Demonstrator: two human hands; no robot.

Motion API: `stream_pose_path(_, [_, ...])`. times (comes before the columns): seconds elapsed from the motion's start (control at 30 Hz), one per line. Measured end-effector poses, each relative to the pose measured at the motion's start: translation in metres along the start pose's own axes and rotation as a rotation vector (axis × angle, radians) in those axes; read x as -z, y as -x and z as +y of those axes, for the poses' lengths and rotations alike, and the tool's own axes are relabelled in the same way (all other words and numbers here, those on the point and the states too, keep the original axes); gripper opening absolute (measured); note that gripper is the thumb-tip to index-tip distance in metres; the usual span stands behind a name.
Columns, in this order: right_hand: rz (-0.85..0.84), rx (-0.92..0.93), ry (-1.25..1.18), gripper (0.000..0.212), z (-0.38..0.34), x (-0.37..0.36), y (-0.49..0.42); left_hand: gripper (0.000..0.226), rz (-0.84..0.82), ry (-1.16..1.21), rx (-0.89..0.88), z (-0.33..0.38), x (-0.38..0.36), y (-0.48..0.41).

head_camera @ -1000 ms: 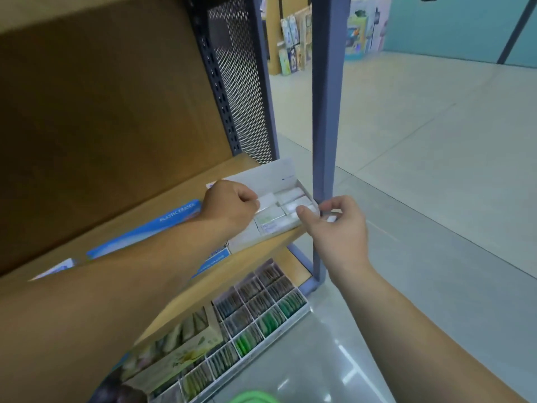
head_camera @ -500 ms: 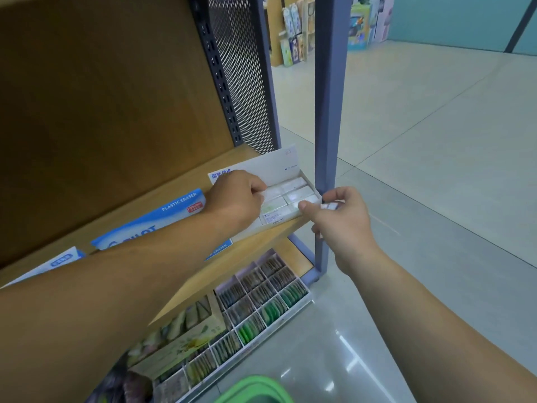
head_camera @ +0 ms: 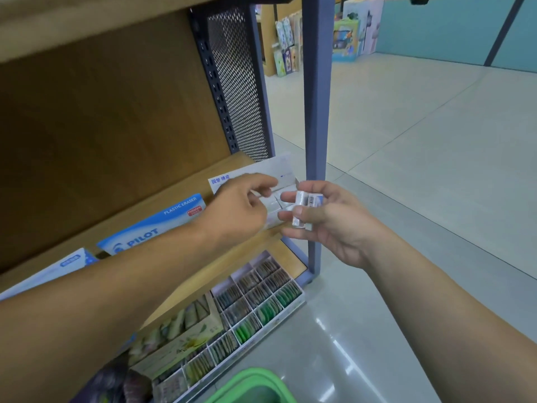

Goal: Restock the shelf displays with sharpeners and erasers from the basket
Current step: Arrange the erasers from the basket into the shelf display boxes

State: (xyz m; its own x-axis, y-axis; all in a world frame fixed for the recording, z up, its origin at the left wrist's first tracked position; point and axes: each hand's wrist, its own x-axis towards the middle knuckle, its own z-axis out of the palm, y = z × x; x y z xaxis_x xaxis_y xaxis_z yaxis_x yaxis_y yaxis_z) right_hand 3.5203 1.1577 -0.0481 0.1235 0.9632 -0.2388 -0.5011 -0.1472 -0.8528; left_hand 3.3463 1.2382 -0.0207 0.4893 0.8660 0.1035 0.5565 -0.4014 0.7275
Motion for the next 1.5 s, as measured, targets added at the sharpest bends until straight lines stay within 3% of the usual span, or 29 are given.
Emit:
stream_pose_path(0.1, [-0.045,0.004,0.068,0.048,-0.003,-0.015,0.002,0.043,-0.152,0.128,0.030,0.018,0.013,0.027])
stream_pose_path(0.3, [-0.137,-0.017,0.301,0.039,-0.004,-0.036,0.014,0.031,-0.121,0.292,0.173,0.024,0.037,0.044])
stream_pose_path(0.4, [-0.175,-0.033,0.331,0.028,-0.007,-0.042,0.019,0.010,-0.110,0.188,0.129,0.021,0.041,0.043])
stream_pose_path(0.6, [0.328,0.046,0.527,0.017,0.004,-0.029,0.007,0.017,0.121,-0.137,0.251,-0.013,0.059,0.016])
stream_pose_path(0.83, [0.333,0.092,0.550,0.010,0.024,-0.029,-0.005,0.011,0.190,-0.194,0.189,-0.044,0.040,-0.017])
stream_pose_path(0.9, [0.279,0.078,0.560,0.007,0.024,-0.033,-0.011,0.012,0.163,-0.246,0.177,-0.054,0.033,-0.021])
stream_pose_path(1.0, [0.199,0.064,0.571,0.018,0.027,-0.036,-0.017,0.018,0.117,-0.262,0.178,-0.068,0.026,-0.024])
stream_pose_path(1.17, [0.364,0.240,0.726,0.025,0.033,-0.030,-0.024,0.007,-0.016,-0.267,0.173,-0.070,0.035,-0.035])
stream_pose_path(1.33, [0.378,0.209,0.885,0.014,0.042,-0.027,-0.025,0.006,-0.167,-0.332,0.193,-0.058,0.042,-0.036])
stream_pose_path(1.5, [0.403,0.187,0.852,0.017,0.041,-0.025,-0.029,0.010,-0.248,-0.312,0.247,-0.055,0.045,-0.026])
